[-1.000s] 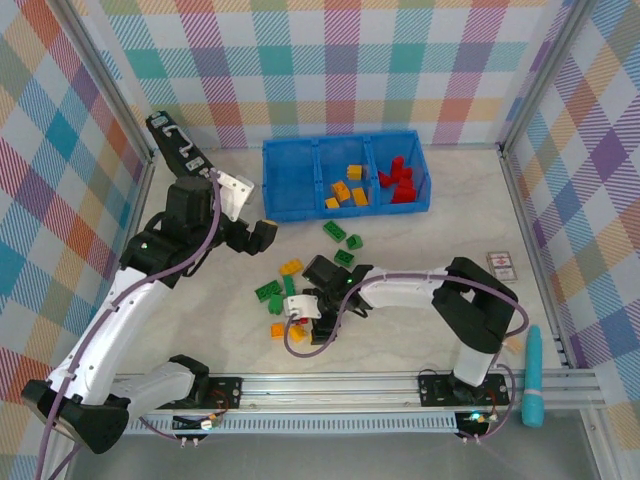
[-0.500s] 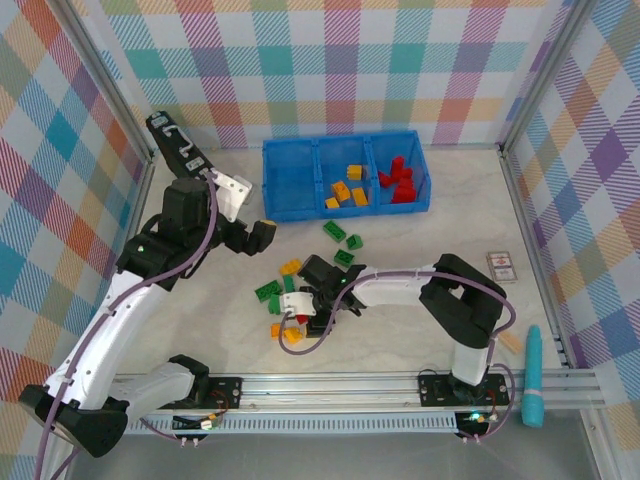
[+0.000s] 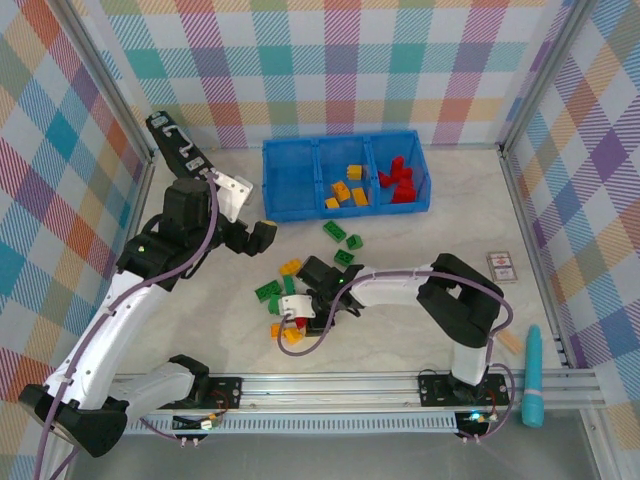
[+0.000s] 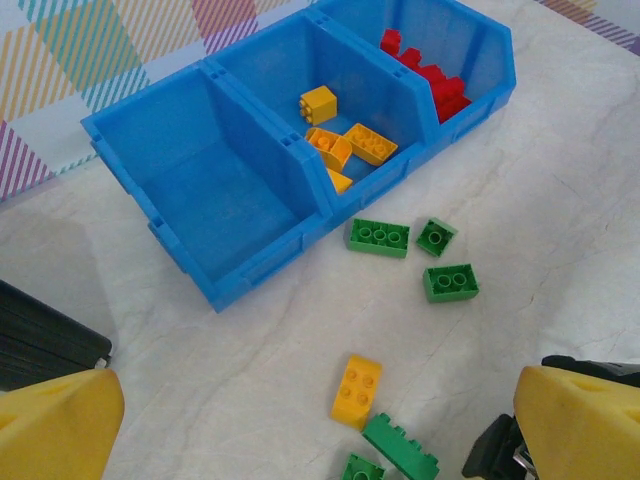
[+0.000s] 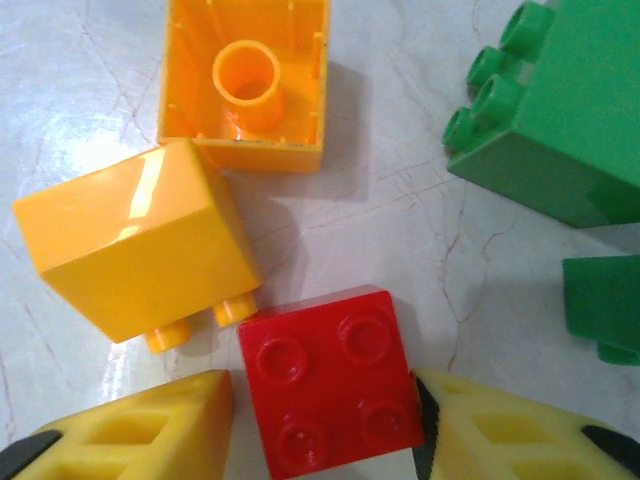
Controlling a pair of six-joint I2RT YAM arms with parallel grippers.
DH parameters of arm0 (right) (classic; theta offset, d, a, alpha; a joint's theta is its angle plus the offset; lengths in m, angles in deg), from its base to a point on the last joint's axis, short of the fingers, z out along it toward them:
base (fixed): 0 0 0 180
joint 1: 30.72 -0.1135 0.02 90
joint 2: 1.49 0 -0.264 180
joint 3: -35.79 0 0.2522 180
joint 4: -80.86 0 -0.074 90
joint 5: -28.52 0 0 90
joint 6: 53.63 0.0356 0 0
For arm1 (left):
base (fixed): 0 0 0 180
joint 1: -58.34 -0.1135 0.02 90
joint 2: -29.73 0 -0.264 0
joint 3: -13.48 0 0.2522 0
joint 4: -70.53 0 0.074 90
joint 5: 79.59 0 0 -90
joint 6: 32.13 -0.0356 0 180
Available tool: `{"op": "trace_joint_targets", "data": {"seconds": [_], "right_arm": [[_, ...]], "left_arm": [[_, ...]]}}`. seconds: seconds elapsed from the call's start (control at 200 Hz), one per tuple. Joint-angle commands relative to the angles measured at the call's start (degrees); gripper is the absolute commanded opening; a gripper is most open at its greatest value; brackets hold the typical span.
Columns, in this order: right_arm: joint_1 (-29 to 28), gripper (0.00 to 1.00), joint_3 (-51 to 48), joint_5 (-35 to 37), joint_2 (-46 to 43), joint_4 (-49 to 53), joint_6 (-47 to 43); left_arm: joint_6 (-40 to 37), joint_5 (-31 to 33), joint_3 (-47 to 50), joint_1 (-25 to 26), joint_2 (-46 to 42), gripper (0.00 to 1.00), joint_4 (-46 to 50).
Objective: Sort the legos into containers by color
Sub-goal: Pick up the lego from the bottom-center of the table, then place the lego in the container.
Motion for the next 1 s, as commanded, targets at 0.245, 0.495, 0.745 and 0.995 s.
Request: {"op": "trace_joint_targets", "data": {"seconds": [0.245,0.495,0.745,0.995], "right_arm": [[1.5,0.3,-1.8,-0.4,-2.4,-5.1,2.9],[7.7,0.29,-5.0,2.8,-11.3,-2.6,3.9],[23.1,0.3,-7.6,2.0,-24.5,-3.1,7.7],[39.6,0.31,-7.0,1.3,-28.6,-12.6,15.4]], "left_arm": [[-0.6,-0.9,-0.2,0.8,-1.0,1.0,0.6],[-0.7,-1.0,-0.1,1.0,-1.5,1.0,0.5],[-0.8,-0.8,0.1,1.0,-1.7,1.0,0.3],[-0.9,-1.2,0.4,1.0,-1.7,1.0,0.0]]}}
